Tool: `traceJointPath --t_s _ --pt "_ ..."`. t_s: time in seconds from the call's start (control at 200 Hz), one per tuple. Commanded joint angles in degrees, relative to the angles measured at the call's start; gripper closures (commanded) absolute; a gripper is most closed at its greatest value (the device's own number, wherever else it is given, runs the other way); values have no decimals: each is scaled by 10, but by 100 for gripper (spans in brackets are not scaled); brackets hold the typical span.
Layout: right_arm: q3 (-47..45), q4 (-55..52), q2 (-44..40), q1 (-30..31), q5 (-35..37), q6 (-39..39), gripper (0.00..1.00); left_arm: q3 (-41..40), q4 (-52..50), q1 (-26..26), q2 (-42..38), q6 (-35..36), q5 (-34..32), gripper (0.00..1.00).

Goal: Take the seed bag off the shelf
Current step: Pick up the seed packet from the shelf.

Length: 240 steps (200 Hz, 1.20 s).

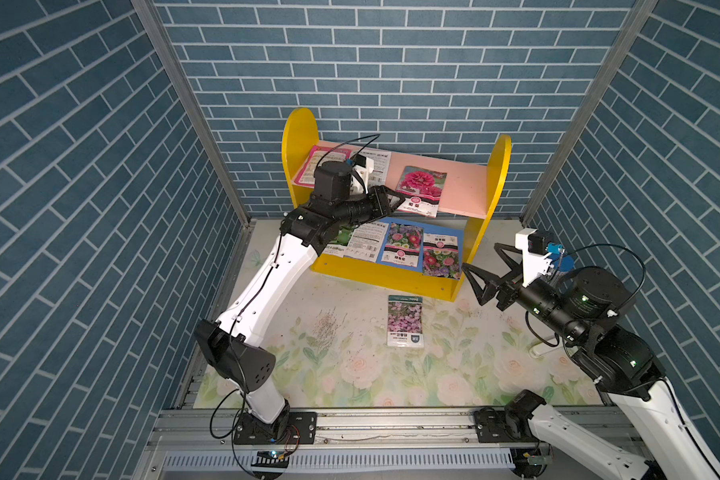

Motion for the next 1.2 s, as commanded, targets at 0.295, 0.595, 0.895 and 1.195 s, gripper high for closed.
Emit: traceJointPath --t_s 0.295,0.595,0.895,1.195 --pt "-5 17 -7 1 -12 16 0 14 29 4 20 -5 43 68" --pt "-16 35 -6 1 -11 30 0 19 31 4 11 22 47 95" --pt "-82 172 -7 2 -64 134 3 -90 124 4 -101 94 98 100" --pt "-101 354 52 -3 -199 232 8 -273 275 0 -278 98 166 100"
